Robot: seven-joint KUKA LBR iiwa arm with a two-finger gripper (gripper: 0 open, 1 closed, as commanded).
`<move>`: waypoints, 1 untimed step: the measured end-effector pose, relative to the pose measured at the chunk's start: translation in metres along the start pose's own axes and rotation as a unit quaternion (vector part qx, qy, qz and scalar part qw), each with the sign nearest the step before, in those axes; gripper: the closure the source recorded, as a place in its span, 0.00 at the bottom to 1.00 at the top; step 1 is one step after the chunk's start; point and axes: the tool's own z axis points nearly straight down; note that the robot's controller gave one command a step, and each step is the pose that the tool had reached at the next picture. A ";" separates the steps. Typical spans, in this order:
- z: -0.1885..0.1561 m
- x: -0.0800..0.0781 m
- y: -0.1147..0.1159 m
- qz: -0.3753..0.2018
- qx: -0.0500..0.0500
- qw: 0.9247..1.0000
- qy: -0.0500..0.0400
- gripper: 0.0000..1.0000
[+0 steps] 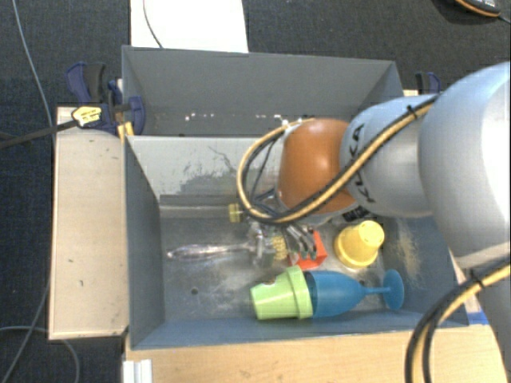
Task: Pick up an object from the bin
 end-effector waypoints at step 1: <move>-0.038 0.002 0.000 0.000 0.000 1.000 0.005 1.00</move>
Offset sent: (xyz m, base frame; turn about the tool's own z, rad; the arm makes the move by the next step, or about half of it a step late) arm -0.0035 -0.0004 0.1095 0.0000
